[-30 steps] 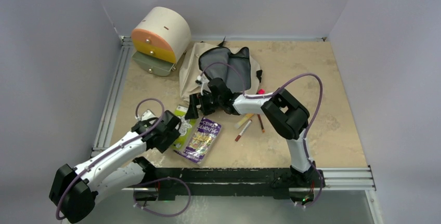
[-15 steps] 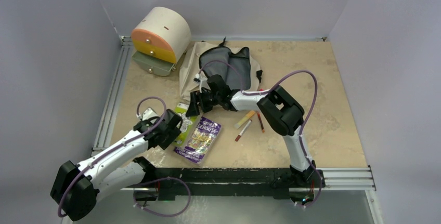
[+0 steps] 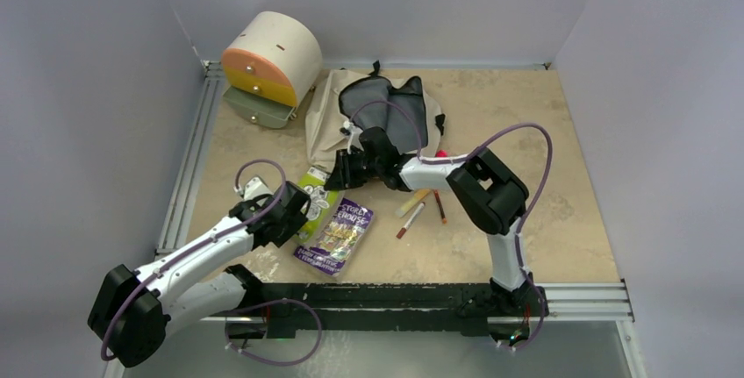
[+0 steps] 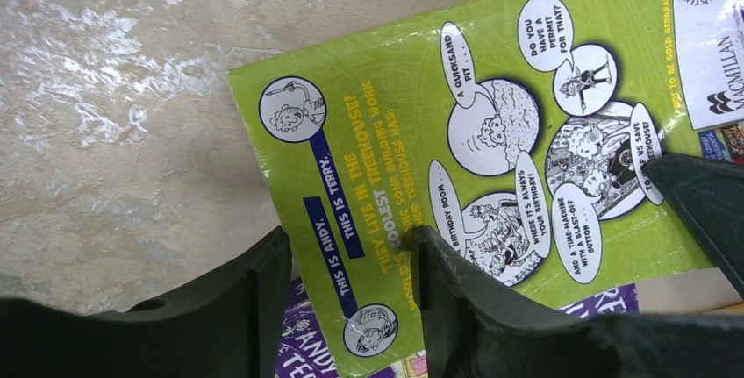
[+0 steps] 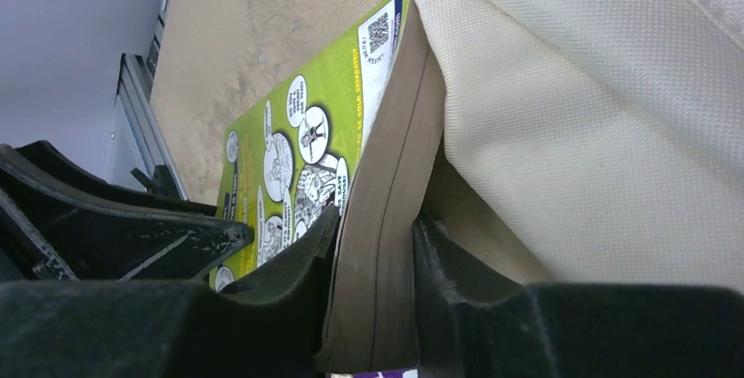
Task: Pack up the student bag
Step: Pick up the book from the center of the board.
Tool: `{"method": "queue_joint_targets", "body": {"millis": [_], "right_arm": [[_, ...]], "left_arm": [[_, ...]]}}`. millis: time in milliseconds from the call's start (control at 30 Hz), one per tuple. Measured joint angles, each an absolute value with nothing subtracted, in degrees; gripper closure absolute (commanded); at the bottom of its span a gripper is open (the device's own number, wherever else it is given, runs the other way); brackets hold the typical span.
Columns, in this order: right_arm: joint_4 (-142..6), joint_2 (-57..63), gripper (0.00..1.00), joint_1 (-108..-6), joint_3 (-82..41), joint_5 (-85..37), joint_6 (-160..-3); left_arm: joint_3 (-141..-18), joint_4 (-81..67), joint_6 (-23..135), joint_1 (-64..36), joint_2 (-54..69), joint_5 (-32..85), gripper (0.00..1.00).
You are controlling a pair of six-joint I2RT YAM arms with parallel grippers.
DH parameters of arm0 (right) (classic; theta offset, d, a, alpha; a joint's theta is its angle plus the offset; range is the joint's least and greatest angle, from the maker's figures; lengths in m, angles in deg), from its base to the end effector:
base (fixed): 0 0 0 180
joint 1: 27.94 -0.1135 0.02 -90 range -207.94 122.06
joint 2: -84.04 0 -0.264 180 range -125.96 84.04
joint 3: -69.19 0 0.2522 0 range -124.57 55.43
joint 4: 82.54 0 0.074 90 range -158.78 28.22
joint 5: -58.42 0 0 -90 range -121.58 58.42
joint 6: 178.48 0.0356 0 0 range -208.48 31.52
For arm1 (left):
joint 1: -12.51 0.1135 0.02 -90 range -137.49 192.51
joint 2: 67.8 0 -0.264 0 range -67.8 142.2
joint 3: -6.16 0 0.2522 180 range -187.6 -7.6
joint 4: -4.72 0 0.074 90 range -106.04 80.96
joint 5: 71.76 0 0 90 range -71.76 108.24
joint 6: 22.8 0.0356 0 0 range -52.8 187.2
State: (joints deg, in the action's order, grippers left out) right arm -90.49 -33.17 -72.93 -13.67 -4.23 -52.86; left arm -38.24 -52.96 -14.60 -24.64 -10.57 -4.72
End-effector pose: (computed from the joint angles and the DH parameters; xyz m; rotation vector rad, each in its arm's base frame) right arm 0.3021 0.3251 0.1590 -0.5189 2.2012 1.3118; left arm 0.1348 -0.0847 0.1788 -1.0820 2.3938 -0.1176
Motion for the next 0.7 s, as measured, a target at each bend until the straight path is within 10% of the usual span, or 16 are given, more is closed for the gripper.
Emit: {"method": "queue_joint_targets", "body": {"millis": [700], "right_arm": [[-88.2, -7.6, 1.0, -74.2, -0.1, -9.1, -60.4]], "left_arm": [[-49.0, -48.1, 19.2, -24.9, -36.3, 3.6, 0.31]]}}
